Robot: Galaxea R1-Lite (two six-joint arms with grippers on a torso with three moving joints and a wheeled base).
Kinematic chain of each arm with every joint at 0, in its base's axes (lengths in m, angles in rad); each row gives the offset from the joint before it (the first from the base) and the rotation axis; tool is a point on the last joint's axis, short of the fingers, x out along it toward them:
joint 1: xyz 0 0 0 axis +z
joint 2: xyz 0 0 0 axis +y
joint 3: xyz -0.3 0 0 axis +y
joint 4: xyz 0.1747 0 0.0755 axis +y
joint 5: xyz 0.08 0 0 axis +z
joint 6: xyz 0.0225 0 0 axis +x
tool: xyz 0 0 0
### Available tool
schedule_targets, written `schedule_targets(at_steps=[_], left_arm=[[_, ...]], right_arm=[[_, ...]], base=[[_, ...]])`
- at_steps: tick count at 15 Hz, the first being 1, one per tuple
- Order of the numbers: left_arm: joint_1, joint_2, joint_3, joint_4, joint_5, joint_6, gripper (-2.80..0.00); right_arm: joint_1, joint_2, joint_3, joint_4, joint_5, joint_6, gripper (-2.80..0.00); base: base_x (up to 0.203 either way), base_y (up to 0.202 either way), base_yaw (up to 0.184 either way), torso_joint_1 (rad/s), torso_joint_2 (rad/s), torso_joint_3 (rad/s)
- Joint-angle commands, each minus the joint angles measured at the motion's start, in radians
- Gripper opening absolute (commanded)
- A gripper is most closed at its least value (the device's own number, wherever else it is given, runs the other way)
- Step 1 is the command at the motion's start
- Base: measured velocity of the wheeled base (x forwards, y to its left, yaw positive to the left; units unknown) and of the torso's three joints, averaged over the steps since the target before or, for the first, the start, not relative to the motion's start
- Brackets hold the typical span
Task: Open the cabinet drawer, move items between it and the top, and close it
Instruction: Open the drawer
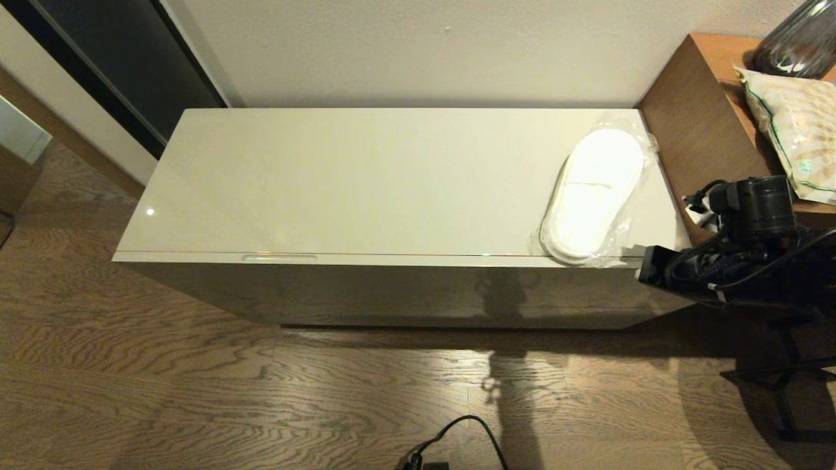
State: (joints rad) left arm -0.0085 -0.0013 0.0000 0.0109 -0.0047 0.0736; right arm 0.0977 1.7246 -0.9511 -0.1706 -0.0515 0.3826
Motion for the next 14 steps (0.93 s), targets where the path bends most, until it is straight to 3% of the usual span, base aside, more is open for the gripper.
schedule_targets(at_steps=[1,4,14], left_arm=[[-0.001,0.001,0.0,0.0,0.0,0.0,-2.8],[-0.001,0.001,0.001,0.0,0.0,0.0,-2.8],[-0.001,0.001,0.0,0.0,0.0,0.0,-2.8]], right_arm=[[0.001,0.019,-0.009,-0.009,-0.001,0.034,-2.8],[0.006,0.004,-0.023,-0.106,0.0,0.052,-2.8],[0.018,0.083,-0.006,-0.117,-0.003,0.058,-2.8]], base=[[0.0,0.0,0.0,0.0,0.0,0.0],[0.0,0.0,0.0,0.0,0.0,0.0],[0.0,0.0,0.0,0.0,0.0,0.0]])
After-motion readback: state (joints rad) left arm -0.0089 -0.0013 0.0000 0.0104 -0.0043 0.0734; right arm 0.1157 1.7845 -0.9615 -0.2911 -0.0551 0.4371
